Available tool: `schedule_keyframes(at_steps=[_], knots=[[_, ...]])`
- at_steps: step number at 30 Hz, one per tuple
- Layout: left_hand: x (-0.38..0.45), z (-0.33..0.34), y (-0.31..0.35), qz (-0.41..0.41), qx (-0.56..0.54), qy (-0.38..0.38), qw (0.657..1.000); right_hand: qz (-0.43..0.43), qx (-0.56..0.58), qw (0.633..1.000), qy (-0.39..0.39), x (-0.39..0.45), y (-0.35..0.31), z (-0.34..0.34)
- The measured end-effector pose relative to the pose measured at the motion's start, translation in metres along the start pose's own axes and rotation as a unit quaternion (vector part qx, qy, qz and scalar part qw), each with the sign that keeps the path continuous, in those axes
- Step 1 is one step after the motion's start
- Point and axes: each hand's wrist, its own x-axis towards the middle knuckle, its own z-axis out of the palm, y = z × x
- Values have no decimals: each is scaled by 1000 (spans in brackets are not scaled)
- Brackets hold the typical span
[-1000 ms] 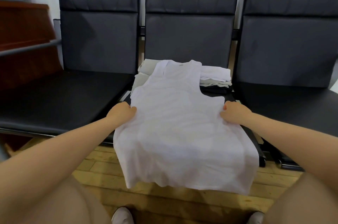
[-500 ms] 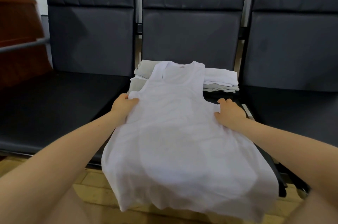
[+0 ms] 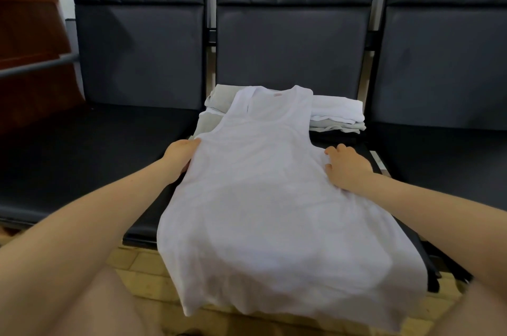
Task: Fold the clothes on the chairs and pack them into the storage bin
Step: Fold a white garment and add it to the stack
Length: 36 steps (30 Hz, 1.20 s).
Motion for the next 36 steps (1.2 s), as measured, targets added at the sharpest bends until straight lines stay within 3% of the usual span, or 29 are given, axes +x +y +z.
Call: schedule_keyframes(at_steps=[3,7,13,14,16,17,19,22,24,28,32,36], knots=[[2,-3,-4,-30,-19,33,999,7,54,998,2,-2,-2,-3],[-4,0,-2,-41,-61,12,997,-2,101,995,-3,-6,-8,-6],[0,-4,15,-6,-150,78,986,-13,75,997,-11,-6,-8,-6],[4,-6,15,22,-107,95,990,-7,62,998,-13,-6,-8,-7],[8,-15,11,137,115,106,978,9,26,999,-17,-4,-7,-7],[9,-19,7,188,231,102,949,17,11,1000,-17,-3,-7,-7],[13,-25,0,209,370,99,900,26,-9,999,-22,-2,-8,-7],[12,-24,-1,176,439,104,875,18,-12,1000,1,2,-11,-10],[11,-16,3,218,434,128,865,12,19,999,34,7,-14,-15],[12,11,24,283,275,181,901,30,157,986,43,32,-17,-25],[22,49,54,258,204,124,936,31,232,972,7,60,-15,-44],[54,85,74,228,223,54,946,61,289,952,85,102,-21,-50]])
